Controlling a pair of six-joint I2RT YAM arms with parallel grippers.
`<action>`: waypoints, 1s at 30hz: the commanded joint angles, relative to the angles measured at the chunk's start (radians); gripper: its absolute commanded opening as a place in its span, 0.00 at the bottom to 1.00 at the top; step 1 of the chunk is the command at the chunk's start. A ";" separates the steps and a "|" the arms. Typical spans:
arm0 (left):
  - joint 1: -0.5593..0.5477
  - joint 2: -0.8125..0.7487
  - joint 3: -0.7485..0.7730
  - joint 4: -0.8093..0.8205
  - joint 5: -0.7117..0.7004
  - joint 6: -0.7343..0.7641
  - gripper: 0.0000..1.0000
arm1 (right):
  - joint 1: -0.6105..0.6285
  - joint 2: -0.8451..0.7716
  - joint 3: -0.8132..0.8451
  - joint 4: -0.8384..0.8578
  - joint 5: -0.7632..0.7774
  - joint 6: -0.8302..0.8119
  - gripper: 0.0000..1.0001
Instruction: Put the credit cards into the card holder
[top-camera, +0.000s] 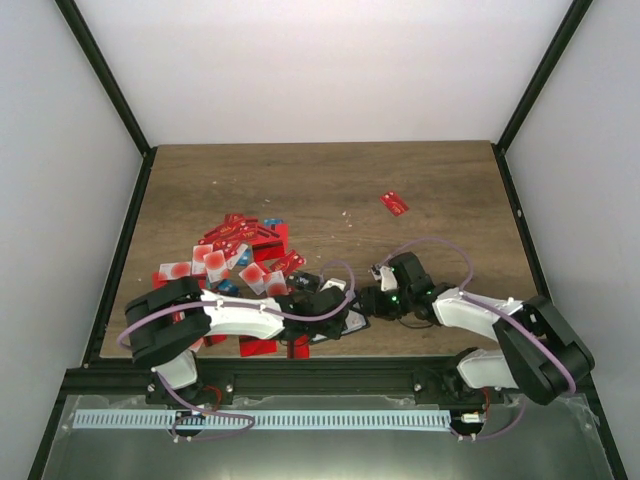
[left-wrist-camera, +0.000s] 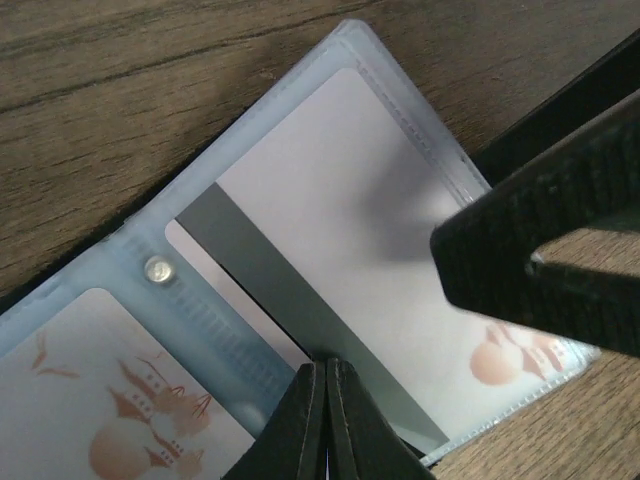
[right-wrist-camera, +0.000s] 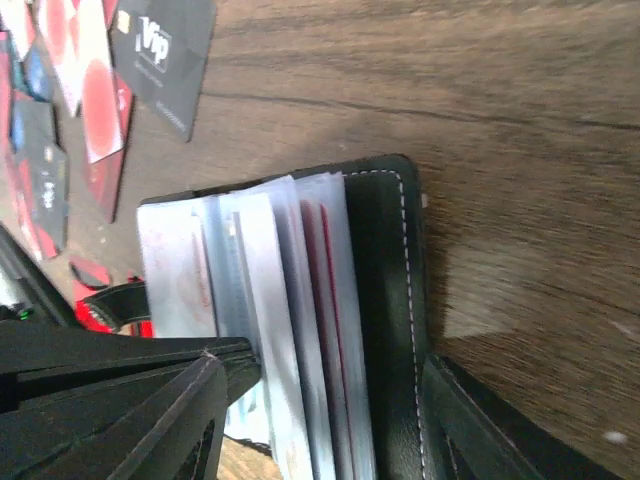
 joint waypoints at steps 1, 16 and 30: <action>-0.003 0.037 -0.036 0.025 0.020 -0.016 0.04 | 0.004 0.051 -0.058 0.076 -0.172 0.029 0.56; -0.005 0.021 -0.078 0.073 0.029 -0.028 0.04 | 0.004 -0.032 -0.048 0.241 -0.392 0.146 0.52; -0.001 -0.092 -0.093 0.113 0.030 -0.047 0.04 | 0.008 -0.011 -0.032 0.264 -0.372 0.166 0.50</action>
